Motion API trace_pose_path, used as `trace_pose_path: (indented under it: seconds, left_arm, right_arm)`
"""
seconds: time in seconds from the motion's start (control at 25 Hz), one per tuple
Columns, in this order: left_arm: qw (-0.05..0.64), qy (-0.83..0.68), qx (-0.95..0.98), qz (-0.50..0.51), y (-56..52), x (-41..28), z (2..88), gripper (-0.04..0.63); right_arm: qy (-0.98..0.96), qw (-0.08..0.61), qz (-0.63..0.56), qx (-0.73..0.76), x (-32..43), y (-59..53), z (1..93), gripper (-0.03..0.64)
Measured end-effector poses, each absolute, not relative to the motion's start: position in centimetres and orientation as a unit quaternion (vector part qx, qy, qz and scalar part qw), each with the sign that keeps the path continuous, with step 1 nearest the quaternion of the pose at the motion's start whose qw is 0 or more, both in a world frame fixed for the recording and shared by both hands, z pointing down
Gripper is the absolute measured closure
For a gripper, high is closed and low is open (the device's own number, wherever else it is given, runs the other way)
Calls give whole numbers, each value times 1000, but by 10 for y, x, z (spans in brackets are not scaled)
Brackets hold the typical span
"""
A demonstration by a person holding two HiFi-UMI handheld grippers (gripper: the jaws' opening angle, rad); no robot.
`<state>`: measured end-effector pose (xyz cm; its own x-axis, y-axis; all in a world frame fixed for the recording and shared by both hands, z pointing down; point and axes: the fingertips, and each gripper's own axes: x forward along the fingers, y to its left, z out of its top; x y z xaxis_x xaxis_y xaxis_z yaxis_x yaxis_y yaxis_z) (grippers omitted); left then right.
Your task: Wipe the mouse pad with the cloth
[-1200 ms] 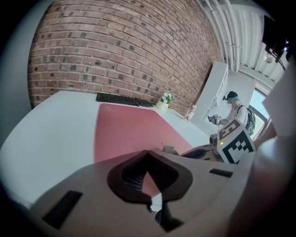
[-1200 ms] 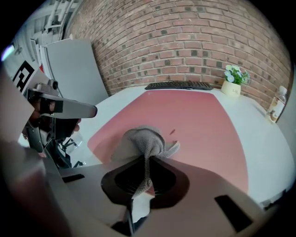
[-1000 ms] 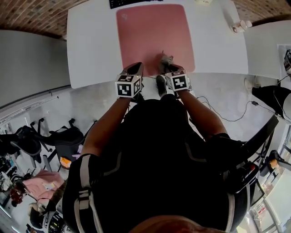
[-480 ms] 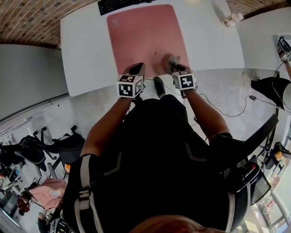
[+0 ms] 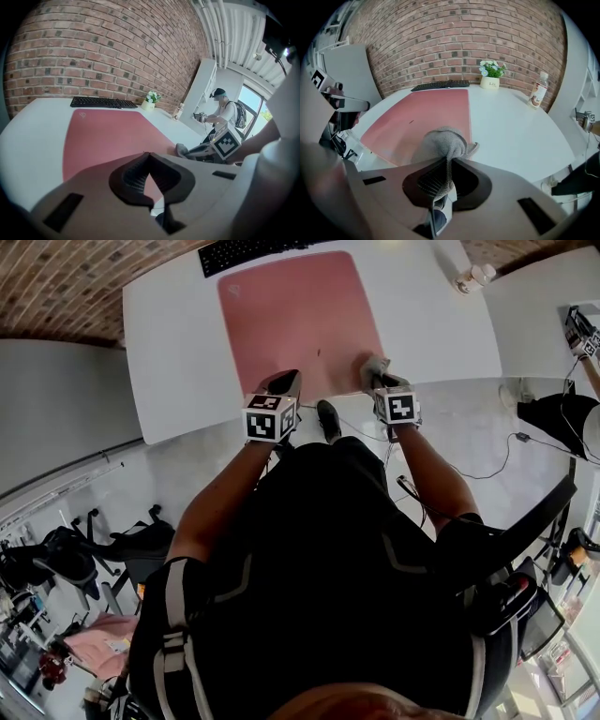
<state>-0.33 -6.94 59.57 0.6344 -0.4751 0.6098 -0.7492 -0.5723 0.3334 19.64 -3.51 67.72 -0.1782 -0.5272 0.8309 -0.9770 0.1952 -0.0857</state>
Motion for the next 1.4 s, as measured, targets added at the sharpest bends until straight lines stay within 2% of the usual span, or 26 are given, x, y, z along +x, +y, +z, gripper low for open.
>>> trace_pose_path:
  seconds: [0.16,0.32,0.68,1.0,1.4]
  left_arm:
    - [293,-362,856,225,-69,-11,589,595]
    - [295,-385,849,208,-71,-38,585,595]
    - [306,-469,810,174,-65,-137,576,595]
    - [327,-530,762,177,-63,-191,584,595]
    - [355,-558,729,177,-81,-197,587,595]
  right_arm:
    - [-674,328,351,560,205,-35,668,583]
    - [-702,319,320,550,175,-55,641,583]
    - [-804,297,263,442,11,-96,588,583]
    - [-844,345,254,323,-106,-101,627,583]
    - [-845,380,259,274,-125,-118,662,583]
